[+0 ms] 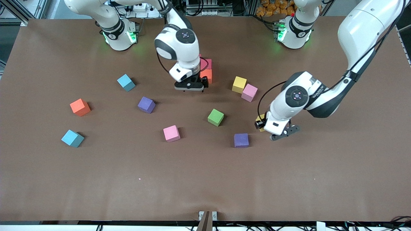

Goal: Form number 2 with 11 blocks
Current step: 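Reach the right gripper to the cyan cube while the left gripper carries yellow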

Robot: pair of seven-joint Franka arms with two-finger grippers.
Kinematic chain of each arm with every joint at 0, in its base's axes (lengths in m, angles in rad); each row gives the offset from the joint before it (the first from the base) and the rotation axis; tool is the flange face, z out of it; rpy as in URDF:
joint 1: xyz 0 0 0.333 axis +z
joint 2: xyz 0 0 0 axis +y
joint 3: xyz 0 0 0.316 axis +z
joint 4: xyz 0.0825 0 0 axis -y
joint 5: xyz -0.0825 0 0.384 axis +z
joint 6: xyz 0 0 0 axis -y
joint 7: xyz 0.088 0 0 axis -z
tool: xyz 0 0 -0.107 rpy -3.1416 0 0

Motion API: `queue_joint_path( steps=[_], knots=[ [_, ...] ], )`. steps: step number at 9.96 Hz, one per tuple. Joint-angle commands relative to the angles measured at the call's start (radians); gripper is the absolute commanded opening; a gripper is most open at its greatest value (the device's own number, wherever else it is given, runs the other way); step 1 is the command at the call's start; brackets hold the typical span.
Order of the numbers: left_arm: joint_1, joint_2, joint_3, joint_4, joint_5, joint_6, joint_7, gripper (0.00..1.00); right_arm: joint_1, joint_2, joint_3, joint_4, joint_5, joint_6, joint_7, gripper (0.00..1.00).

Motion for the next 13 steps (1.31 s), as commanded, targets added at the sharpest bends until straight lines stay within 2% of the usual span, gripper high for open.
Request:
queue_joint_path(
  steps=[1,3,5,6,10,13],
  knots=[
    [-0.1,-0.021,0.006,0.023,-0.02,-0.016,-0.046,0.0,-0.157,-0.012,0.014,0.023,-0.015,-0.011,-0.161,1.0],
    [-0.203,-0.017,0.007,0.041,-0.02,-0.016,-0.107,0.0,-0.274,-0.016,0.019,0.037,-0.009,-0.023,-0.331,1.0],
    [-0.307,0.011,0.016,0.086,-0.021,-0.016,-0.12,0.0,-0.313,-0.021,0.008,0.023,-0.009,-0.069,-0.496,1.0],
    [-0.359,0.024,0.032,0.121,-0.021,-0.016,-0.126,0.02,-0.377,-0.036,0.013,0.006,-0.009,-0.071,-0.557,1.0],
    [-0.631,0.07,0.217,0.152,-0.037,0.001,-0.143,0.06,-0.578,-0.079,0.013,-0.06,-0.009,-0.057,-0.838,1.0],
    [-0.693,0.1,0.237,0.152,-0.038,0.035,-0.156,0.07,-0.808,-0.084,0.016,-0.072,-0.006,-0.04,-1.235,1.0]
  ],
)
